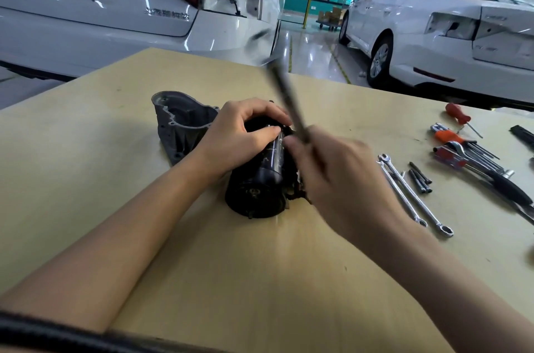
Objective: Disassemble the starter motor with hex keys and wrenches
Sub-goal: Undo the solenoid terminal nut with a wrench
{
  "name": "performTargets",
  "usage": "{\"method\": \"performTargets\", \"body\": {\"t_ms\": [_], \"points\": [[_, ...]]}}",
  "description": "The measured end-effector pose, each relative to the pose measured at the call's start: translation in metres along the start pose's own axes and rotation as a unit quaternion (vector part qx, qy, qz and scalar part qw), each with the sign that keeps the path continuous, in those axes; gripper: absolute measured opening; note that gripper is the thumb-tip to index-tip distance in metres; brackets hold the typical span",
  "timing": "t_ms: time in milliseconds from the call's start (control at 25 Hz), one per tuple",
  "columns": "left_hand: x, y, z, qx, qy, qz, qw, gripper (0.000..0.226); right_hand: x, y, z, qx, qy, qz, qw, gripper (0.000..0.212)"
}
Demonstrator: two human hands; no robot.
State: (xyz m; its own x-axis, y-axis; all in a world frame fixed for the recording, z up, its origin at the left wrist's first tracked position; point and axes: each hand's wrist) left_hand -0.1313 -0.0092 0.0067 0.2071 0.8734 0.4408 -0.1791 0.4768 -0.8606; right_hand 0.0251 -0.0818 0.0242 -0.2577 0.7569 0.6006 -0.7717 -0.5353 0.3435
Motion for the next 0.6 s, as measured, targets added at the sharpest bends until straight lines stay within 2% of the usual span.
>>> {"method": "performTargets", "body": {"t_ms": [40, 80, 120, 240, 320, 400, 600], "points": [[0.000, 0.000, 0.000, 0.005, -0.001, 0.003, 1.000, 0.029, -0.003, -0.008, 0.004, 0.078, -0.069, -0.051, 0.993, 0.035], [0.000, -0.001, 0.000, 0.012, 0.000, 0.005, 1.000, 0.030, -0.007, -0.015, 0.008, 0.175, -0.126, -0.114, 0.970, 0.036], [0.000, -0.001, 0.000, 0.018, 0.001, 0.007, 1.000, 0.029, -0.013, -0.020, 0.010, 0.275, -0.161, -0.180, 0.931, 0.037], [-0.001, -0.002, 0.001, 0.019, 0.002, 0.005, 1.000, 0.028, -0.026, -0.030, 0.007, 0.474, -0.197, -0.349, 0.784, 0.036], [-0.001, -0.003, 0.001, 0.018, 0.001, 0.007, 1.000, 0.028, -0.029, -0.033, 0.001, 0.522, -0.193, -0.409, 0.723, 0.035], [-0.001, -0.004, 0.001, 0.020, -0.001, 0.009, 1.000, 0.027, -0.031, -0.034, -0.003, 0.529, -0.182, -0.416, 0.717, 0.034], [-0.001, -0.004, 0.001, 0.020, 0.002, 0.007, 1.000, 0.026, -0.030, -0.032, -0.007, 0.522, -0.172, -0.383, 0.743, 0.034]]}}
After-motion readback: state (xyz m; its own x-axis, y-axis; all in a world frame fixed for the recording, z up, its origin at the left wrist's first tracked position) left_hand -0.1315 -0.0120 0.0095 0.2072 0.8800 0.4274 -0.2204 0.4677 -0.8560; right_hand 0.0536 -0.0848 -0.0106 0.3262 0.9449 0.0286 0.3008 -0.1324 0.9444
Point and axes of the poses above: each hand's wrist, its own x-axis towards the middle knuckle, its own z-axis out of the back of the hand, y = z × x
